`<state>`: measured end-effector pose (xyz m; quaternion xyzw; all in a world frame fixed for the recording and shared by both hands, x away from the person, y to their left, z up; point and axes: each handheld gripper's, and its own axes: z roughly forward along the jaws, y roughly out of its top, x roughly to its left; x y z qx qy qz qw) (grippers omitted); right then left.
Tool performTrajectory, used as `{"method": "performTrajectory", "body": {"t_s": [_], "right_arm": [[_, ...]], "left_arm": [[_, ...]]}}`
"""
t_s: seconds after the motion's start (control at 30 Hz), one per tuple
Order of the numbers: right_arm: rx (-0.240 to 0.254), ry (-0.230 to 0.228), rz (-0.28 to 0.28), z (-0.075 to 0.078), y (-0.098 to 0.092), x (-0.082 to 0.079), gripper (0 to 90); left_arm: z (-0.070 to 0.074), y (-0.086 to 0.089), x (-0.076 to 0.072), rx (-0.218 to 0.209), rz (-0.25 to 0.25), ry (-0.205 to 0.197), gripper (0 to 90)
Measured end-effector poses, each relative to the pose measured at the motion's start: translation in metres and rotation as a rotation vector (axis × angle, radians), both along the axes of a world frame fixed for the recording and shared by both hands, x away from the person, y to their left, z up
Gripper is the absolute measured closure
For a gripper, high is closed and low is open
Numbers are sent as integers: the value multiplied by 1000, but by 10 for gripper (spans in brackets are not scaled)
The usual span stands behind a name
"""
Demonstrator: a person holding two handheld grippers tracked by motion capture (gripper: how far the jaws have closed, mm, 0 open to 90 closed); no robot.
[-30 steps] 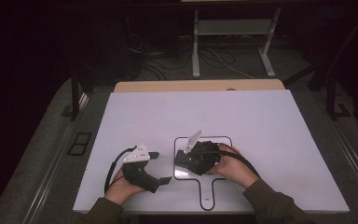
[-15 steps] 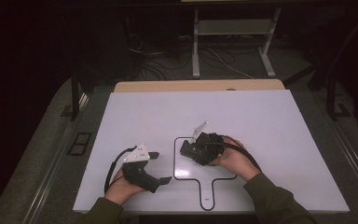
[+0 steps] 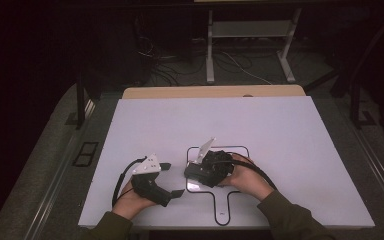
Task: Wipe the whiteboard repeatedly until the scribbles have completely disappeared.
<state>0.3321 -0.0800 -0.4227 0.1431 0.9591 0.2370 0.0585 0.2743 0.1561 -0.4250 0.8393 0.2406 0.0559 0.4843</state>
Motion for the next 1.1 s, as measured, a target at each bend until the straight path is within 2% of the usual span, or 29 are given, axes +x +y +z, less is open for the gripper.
{"method": "performTrajectory", "body": {"t_s": [0.1, 0.23, 0.37, 0.47, 0.53, 0.6, 0.83, 0.9, 0.97, 1.03, 1.1], "right_arm": [[-19, -28, -36, 0, -8, 9, 387], [-37, -42, -108, 1, -24, 22, 387], [-36, -34, -171, 1, -39, 31, 387], [-31, -32, -183, 1, -45, 33, 387], [-30, -29, -179, 1, -44, 29, 387], [-35, -34, -149, 1, -43, 25, 387], [-11, -13, -97, 0, -43, 1, 387], [6, -3, -107, -1, -42, -8, 387], [-5, -13, -41, -1, -44, -13, 387], [4, 1, -38, -2, -42, -21, 387], [0, -4, -25, -1, -42, -25, 387]], "left_arm": [[0, 0, 0, 1, -2, -3, 0], [0, 0, 0, 0, 2, 0, 0], [0, 0, 0, 0, 1, -1, 0], [0, 0, 0, 0, 0, -2, 0], [0, 0, 0, 0, 0, -1, 0], [0, 0, 0, -3, 3, -1, 0], [0, 0, 0, -1, 1, -2, 0], [0, 0, 0, -1, 2, -1, 0], [1, 0, 0, 3, 1, -4, 0], [1, 0, -1, 1, 3, -3, 0], [1, 0, -1, 2, 2, -3, 0]]}}
